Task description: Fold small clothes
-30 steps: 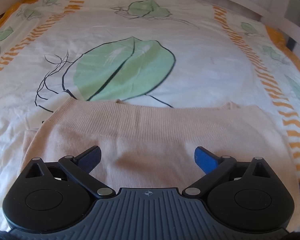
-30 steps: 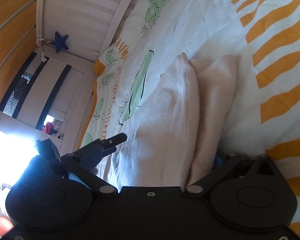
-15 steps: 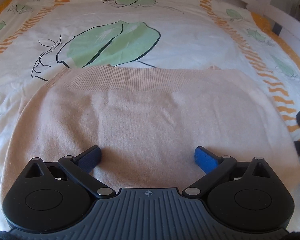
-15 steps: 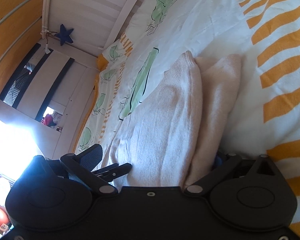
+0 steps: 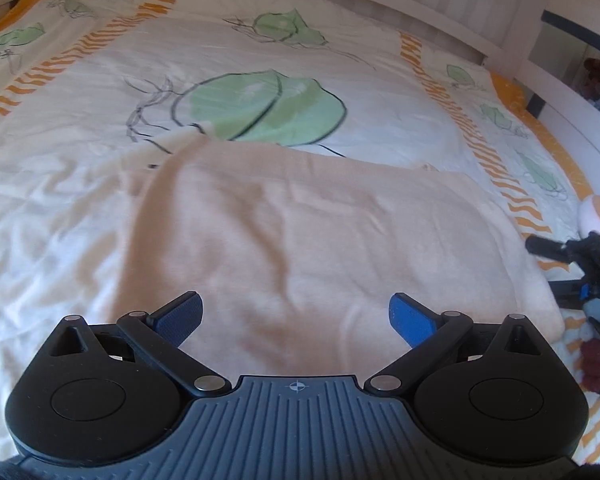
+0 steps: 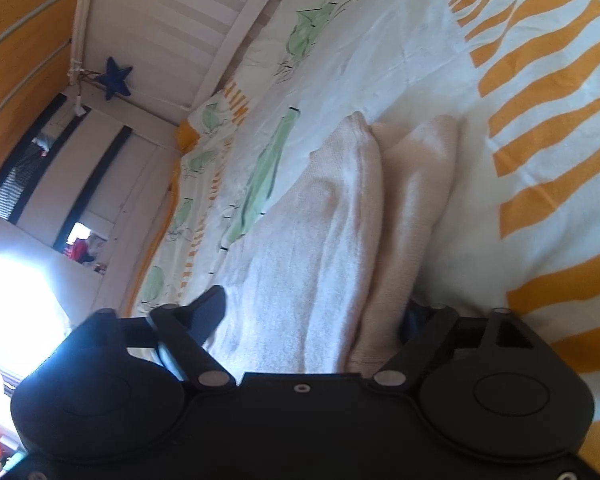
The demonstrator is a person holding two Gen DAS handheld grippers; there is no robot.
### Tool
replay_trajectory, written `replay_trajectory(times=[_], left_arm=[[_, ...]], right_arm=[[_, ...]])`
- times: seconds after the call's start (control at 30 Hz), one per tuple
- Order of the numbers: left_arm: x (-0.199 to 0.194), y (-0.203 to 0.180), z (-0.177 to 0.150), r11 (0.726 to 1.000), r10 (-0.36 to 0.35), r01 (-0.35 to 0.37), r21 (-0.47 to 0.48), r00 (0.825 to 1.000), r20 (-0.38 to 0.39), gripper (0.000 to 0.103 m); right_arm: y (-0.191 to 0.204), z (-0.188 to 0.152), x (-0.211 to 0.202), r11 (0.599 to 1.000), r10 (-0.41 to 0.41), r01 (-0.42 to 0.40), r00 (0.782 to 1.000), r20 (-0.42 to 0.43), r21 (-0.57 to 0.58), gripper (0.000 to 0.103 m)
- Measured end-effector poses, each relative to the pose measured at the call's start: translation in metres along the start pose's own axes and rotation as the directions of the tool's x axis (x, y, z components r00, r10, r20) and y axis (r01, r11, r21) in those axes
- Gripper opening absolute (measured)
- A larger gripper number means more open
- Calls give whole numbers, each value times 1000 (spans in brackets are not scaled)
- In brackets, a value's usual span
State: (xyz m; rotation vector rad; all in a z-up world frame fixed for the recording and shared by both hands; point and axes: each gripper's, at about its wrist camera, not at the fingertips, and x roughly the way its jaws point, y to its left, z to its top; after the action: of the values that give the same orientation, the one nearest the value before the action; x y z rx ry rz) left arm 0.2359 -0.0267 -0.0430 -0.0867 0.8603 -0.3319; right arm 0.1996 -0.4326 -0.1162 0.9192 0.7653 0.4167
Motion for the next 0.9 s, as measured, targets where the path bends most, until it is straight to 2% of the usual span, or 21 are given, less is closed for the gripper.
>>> replay_trajectory(times=[0.07,0.1,0.13,0.23,0.37,0.5,0.63,0.77,0.9], left_arm=[[-6,16,-1,1000,3,-3,-25,1000,5,101],[-8,23,-2,999,3,-3,-36,1000,5,101],[-10,31,-3,999,1,-1,-52,1000,5,101],[-16,50,-5,996,-13,14,-88,1000,16,101],[-22,70,-5,994,-9,14,-109,999,41,101],[-25,88,-4,989,-37,45,-140,998,58,101],[-29,105,-7,987,-48,60,-150,996,80,101],[-27,118,-10,980,-65,81,-183,994,93,101],[-23,125,-15,975,-83,104,-194,990,115,101]], right_arm=[[-1,-2,0,999,-36,36,999,-4,21,51],[-2,-3,0,997,-67,67,998,-7,32,45],[-1,-4,-1,995,-97,97,995,-5,35,31],[15,-2,-4,986,-166,166,986,12,25,28],[63,5,-2,971,-224,227,974,42,-72,27],[117,11,14,965,-212,218,976,54,-149,27],[166,6,51,956,-183,184,983,26,-228,27],[198,-9,94,954,-143,131,989,-24,-269,27],[213,-36,138,952,-133,99,986,-97,-291,27]])
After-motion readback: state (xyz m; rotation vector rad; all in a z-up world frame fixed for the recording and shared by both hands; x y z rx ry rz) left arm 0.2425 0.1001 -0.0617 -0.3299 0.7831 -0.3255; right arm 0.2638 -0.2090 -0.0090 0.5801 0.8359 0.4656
